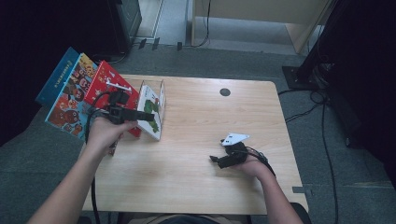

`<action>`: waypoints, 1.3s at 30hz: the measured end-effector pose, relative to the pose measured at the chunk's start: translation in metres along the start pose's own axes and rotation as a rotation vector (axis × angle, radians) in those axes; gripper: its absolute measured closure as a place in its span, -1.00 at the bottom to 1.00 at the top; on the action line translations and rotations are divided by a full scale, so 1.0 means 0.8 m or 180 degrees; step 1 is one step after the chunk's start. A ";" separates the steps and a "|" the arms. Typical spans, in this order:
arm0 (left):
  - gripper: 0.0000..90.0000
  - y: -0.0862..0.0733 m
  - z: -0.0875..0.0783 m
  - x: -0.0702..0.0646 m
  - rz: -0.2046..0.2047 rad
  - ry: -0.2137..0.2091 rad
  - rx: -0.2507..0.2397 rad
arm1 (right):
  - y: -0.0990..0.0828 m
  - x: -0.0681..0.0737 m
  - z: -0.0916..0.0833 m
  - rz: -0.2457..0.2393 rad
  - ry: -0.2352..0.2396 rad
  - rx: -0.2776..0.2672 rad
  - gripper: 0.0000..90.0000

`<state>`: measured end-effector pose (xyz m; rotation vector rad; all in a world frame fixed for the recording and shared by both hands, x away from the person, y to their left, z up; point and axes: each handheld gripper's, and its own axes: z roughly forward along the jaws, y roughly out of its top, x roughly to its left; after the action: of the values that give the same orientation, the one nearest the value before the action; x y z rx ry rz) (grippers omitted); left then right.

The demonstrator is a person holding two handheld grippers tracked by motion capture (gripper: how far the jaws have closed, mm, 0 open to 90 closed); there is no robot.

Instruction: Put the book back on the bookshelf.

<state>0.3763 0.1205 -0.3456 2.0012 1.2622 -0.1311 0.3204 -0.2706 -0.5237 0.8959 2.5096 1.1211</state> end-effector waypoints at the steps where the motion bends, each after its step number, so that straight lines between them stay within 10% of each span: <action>1: -0.10 -0.008 0.008 -0.002 -0.0055 -0.0123 -0.0009 | 0.000 0.000 0.000 -0.0003 0.0001 0.0003 -0.67; 12: -0.10 -0.050 0.058 -0.029 0.0280 -0.0048 0.0147 | 0.000 0.000 0.000 -0.0002 0.0005 0.0009 -0.67; 39: -0.14 -0.124 0.162 0.006 0.0653 0.0070 0.0417 | 0.001 0.000 0.000 0.0003 0.0010 0.0025 -0.67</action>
<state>0.3361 0.0643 -0.4935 2.2373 1.0777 -0.0945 0.3207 -0.2703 -0.5233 0.8980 2.5180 1.1145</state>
